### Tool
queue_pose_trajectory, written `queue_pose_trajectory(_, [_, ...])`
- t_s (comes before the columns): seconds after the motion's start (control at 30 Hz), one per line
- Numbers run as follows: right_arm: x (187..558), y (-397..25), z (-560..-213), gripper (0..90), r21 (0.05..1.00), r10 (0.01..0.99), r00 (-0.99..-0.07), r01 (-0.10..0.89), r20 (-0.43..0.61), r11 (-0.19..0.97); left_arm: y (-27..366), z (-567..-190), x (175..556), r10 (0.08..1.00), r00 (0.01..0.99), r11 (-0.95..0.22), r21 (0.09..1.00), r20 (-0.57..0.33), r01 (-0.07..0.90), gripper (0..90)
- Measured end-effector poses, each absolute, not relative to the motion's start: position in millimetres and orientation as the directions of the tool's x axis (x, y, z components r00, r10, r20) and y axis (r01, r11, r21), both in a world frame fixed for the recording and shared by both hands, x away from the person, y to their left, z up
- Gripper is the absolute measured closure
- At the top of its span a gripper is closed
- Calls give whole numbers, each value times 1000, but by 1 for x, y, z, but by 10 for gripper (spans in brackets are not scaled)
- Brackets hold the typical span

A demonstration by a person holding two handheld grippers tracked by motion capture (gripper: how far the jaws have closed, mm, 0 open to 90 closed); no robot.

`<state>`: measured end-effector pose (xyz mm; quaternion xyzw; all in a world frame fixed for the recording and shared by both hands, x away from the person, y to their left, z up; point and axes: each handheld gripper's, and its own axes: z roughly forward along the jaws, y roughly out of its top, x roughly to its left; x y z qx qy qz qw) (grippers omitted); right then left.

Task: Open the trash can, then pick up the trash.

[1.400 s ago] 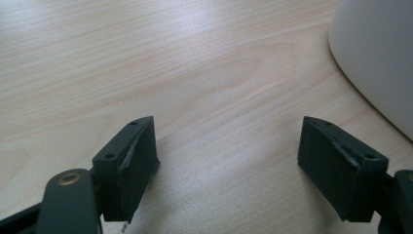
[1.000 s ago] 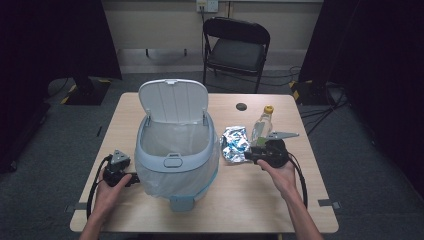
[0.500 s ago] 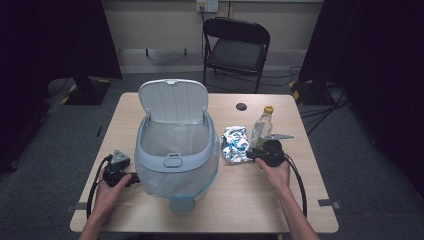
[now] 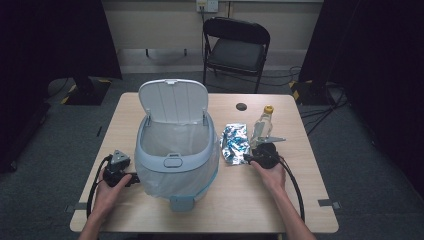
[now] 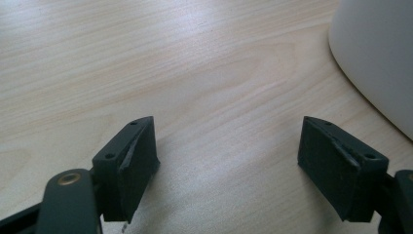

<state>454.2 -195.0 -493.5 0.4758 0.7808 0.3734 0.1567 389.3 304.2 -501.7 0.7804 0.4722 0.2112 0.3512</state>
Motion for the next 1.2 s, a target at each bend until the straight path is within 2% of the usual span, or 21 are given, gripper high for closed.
queue_pose_trajectory(0.17, [451, -186, -494, 637, 736, 861, -509, 586, 8, 340, 304, -502, 389, 886, 464, -307, 748, -2, 589, 218])
queue_pose_trajectory(0.53, [449, -183, -494, 899, 735, 866, -500, 590, 9, 333, 304, -502, 389, 887, 462, -305, 747, -3, 590, 217])
queue_pose_trajectory(0.97, [449, -192, -494, 900, 737, 877, -476, 615, 66, 279, 304, -502, 389, 887, 462, -306, 747, -2, 590, 217])
queue_pose_trajectory(1.2, [446, -189, -489, 900, 751, 863, -498, 599, 80, 276, 304, -502, 389, 886, 463, -306, 748, -3, 589, 217])
